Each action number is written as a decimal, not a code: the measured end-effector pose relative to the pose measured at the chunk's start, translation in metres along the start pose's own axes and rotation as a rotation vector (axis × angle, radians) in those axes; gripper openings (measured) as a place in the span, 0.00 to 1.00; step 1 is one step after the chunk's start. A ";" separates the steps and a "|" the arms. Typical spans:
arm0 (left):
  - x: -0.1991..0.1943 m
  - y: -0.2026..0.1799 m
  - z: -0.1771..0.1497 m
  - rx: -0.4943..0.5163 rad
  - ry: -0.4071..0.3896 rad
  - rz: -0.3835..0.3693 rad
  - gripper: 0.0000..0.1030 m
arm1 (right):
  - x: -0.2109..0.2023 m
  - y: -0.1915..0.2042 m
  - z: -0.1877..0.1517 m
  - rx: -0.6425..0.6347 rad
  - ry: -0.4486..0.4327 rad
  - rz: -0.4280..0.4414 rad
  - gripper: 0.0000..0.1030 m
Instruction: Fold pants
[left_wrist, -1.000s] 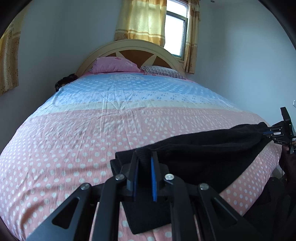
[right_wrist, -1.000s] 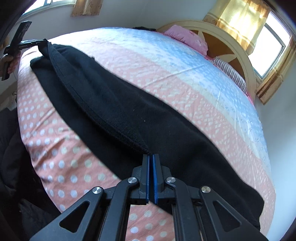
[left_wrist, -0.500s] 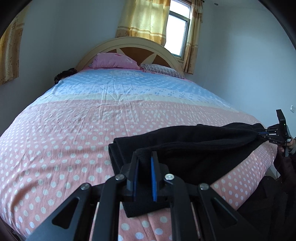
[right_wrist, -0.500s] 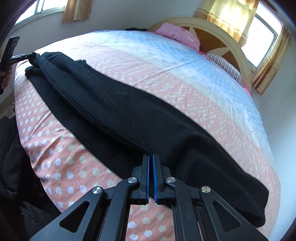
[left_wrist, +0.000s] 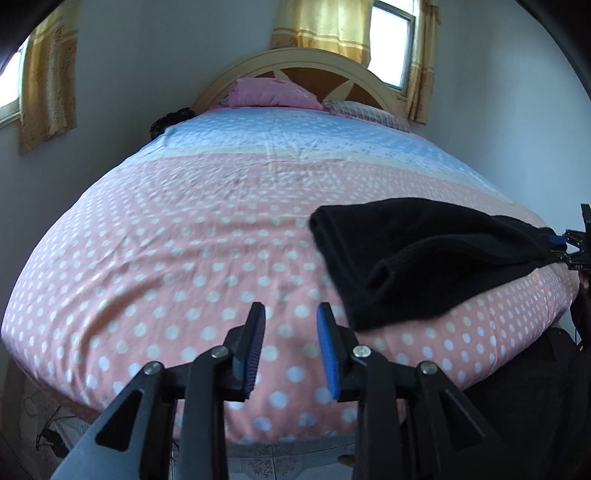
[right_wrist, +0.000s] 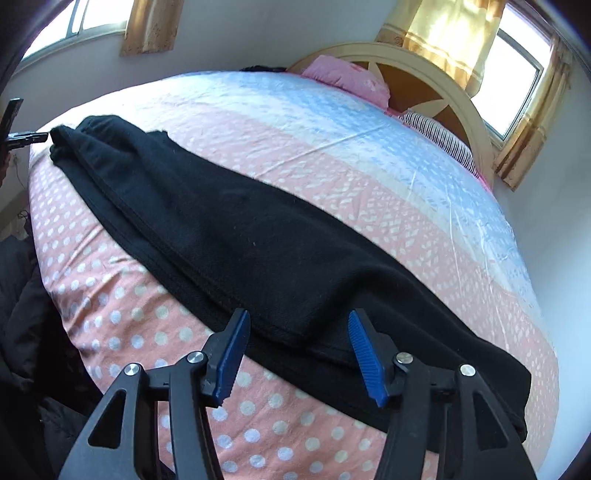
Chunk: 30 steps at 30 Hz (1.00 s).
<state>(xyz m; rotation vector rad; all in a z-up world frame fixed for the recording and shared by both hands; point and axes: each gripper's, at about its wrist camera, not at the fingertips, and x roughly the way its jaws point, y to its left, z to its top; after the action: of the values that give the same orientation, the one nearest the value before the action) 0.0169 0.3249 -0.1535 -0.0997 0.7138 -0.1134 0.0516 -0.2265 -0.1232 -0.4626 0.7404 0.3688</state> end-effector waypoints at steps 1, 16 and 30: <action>-0.003 0.009 0.000 -0.043 -0.006 0.004 0.30 | -0.001 0.007 0.004 -0.012 -0.008 0.007 0.55; 0.065 -0.024 0.065 -0.177 0.076 -0.185 0.53 | -0.006 0.100 0.048 -0.167 -0.123 0.142 0.55; 0.086 -0.036 0.077 -0.141 0.144 -0.210 0.33 | 0.016 0.113 0.061 -0.163 -0.126 0.172 0.55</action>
<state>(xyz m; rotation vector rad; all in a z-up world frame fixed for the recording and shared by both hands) 0.1299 0.2820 -0.1464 -0.3039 0.8542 -0.2734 0.0425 -0.0972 -0.1255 -0.5249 0.6315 0.6173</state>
